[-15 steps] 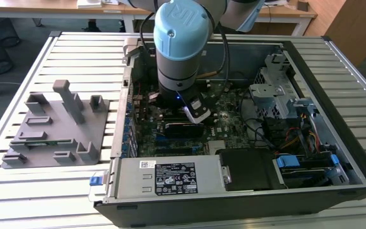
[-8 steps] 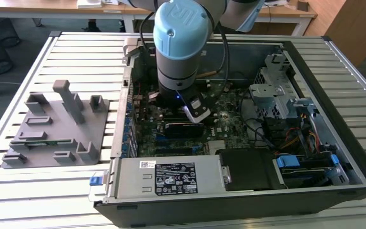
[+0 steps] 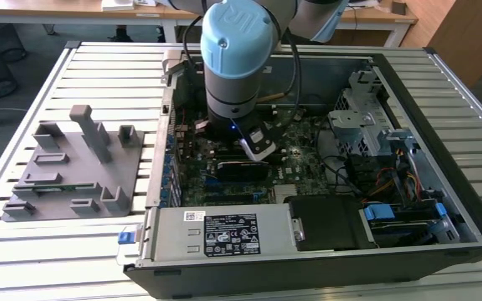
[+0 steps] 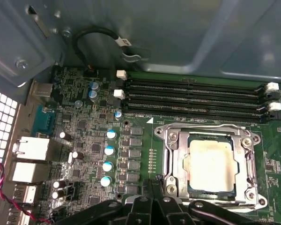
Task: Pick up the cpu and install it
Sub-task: 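Install the second cpu locking lever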
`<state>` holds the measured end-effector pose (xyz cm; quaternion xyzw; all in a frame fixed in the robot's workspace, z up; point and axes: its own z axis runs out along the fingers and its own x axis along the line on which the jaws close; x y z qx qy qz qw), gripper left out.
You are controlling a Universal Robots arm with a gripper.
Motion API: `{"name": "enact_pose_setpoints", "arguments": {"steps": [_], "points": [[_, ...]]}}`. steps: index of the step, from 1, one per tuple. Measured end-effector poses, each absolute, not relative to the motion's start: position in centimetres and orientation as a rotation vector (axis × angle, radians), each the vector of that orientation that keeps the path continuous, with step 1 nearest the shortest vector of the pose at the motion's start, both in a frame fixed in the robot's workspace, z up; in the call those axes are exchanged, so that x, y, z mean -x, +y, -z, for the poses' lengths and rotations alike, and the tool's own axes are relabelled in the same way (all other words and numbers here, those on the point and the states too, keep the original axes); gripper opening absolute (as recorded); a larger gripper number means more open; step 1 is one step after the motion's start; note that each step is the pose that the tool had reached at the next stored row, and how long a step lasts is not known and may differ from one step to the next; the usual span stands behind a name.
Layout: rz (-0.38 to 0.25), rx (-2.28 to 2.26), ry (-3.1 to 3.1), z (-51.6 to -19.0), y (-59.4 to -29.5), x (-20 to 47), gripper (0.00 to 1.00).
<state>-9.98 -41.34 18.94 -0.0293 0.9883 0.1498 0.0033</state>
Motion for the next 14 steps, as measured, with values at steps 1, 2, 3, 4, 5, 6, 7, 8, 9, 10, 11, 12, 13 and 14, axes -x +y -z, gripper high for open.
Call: {"name": "enact_pose_setpoints", "arguments": {"steps": [1, 2, 3, 4, 5, 6, 7, 8, 9, 10, 11, 12, 13, 14], "points": [[-0.470, 0.092, 3.098, -19.0, -41.3, 10.0, 0.11], [-0.469, 0.092, 3.098, -19.0, -41.4, 10.0, 0.11], [-0.469, 0.092, 3.098, -19.1, -41.4, 10.0, 0.11], [-0.470, 0.092, 3.098, -19.2, -41.3, 10.0, 0.11], [-0.470, 0.092, 3.098, -19.4, -41.3, 10.0, 0.11], [-0.470, 0.092, 3.098, -19.5, -41.3, 10.0, 0.11], [-0.470, 0.092, 3.098, -19.7, -41.3, 10.0, 0.11], [-0.470, 0.092, 3.098, -20.0, -41.3, 10.0, 0.11], [-0.470, 0.092, 3.098, -20.2, -41.3, 10.0, 0.11], [-0.470, 0.092, 3.098, -20.3, -41.3, 10.0, 0.11], [-0.470, 0.092, 3.098, -20.4, -41.3, 10.0, 0.11], [-0.470, 0.092, 3.098, -20.4, -41.3, 10.0, 0.11], [-0.470, 0.092, 3.098, -20.5, -41.3, 10.0, 0.11], [-0.470, 0.092, 3.098, -20.5, -41.3, 10.0, 0.11]]}}
